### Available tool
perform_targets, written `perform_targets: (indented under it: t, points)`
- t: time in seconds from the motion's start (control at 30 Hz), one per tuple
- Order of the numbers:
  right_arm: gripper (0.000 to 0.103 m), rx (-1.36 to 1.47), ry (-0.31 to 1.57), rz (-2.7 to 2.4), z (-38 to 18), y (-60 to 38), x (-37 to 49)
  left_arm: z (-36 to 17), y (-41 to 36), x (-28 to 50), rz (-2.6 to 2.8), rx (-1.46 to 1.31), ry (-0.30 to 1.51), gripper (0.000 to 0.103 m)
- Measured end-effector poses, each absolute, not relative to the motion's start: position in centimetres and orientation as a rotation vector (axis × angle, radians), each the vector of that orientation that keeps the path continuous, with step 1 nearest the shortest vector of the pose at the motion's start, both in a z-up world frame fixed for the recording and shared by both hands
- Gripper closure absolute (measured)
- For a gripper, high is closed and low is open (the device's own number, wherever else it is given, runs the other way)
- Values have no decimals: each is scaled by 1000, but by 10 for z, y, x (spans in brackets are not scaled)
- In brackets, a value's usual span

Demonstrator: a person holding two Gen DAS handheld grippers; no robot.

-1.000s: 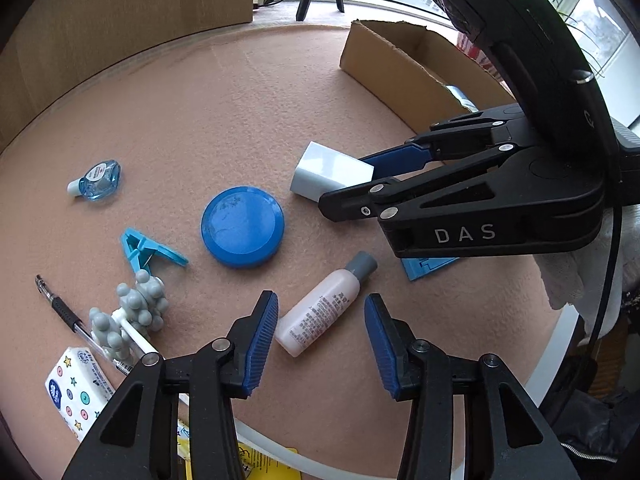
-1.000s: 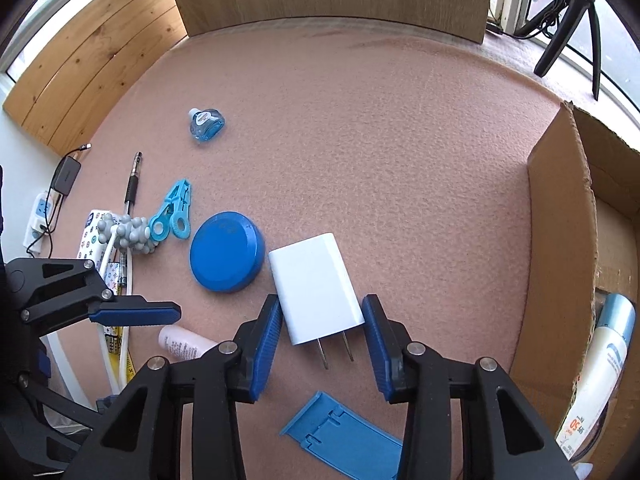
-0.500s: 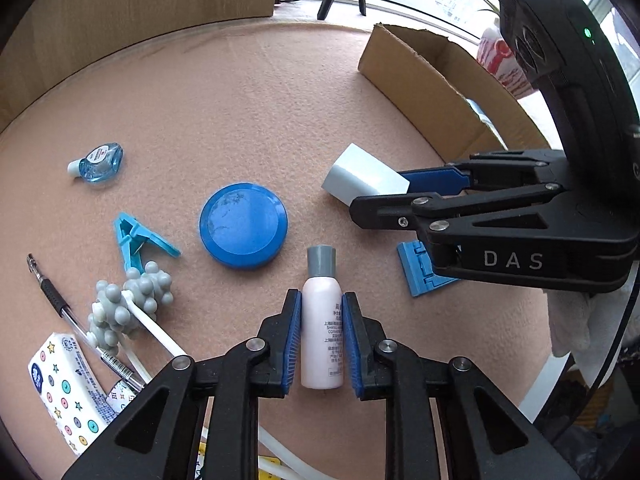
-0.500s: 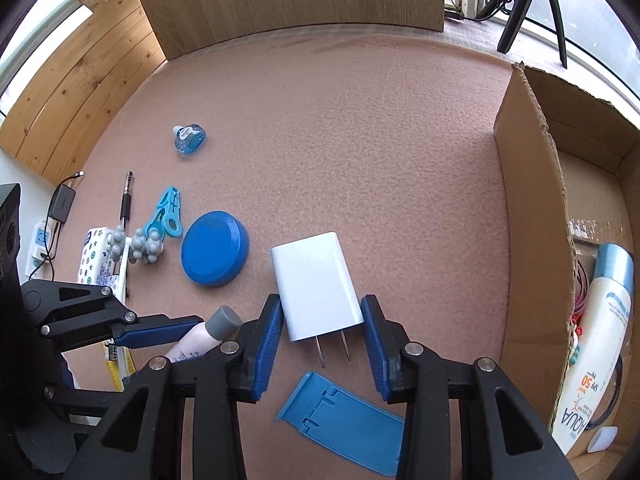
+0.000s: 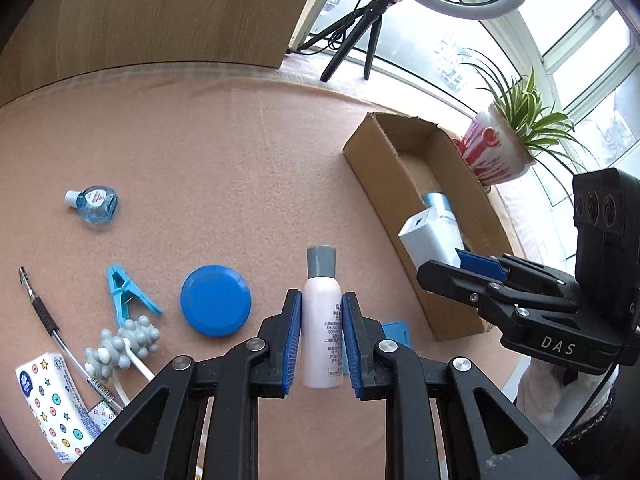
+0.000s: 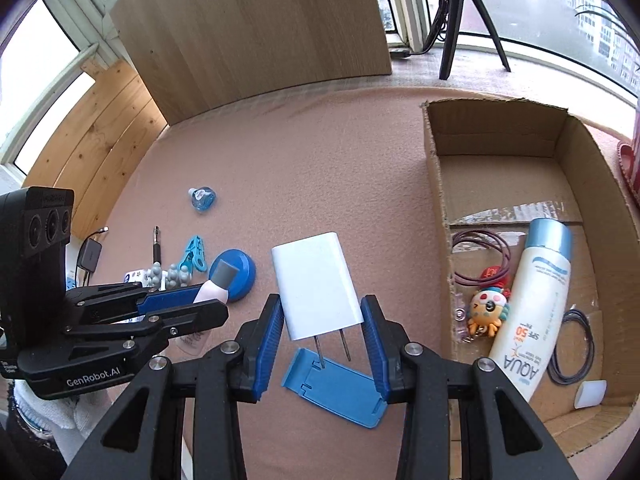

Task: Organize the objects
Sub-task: 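Carry the lotion bottle into the box with the left gripper while the right gripper carries the charger, then open both grippers, releasing the lotion bottle and charger into the box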

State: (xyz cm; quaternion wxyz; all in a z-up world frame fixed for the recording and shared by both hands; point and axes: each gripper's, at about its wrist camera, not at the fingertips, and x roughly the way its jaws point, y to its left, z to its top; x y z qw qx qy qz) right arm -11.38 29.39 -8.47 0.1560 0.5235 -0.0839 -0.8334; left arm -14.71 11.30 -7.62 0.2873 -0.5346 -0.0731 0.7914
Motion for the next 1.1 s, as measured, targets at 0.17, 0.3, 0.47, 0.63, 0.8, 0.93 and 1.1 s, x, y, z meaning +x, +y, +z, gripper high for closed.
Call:
perform_targets:
  t: [0.17, 0.3, 0.47, 0.63, 0.8, 0.93, 1.1]
  points:
    - [67, 1446, -281, -2502, -61, 333, -100, -56, 147, -165, 2119, -1363, -212, 81]
    - [67, 1445, -336, -2576, -53, 369, -92, -51, 189, -182, 2104, -1335, -206, 81]
    - [67, 1470, -374, -2642, -54, 406, -85, -51, 237, -196, 2083, -1321, -168, 81]
    - [67, 1500, -395, -2668, -62, 433, -82, -57, 276, -206, 2079, -1326, -131, 81]
    - [67, 1515, -410, -2678, -68, 448, -82, -65, 301, -212, 2071, -1338, -99, 81]
    - [67, 1524, -404, -2678, -70, 452, -83, -66, 310, -214, 2084, -1342, -97, 80]
    - [56, 1500, -335, -2684, -69, 449, -82, -64, 308, -213, 2108, -1332, -108, 40]
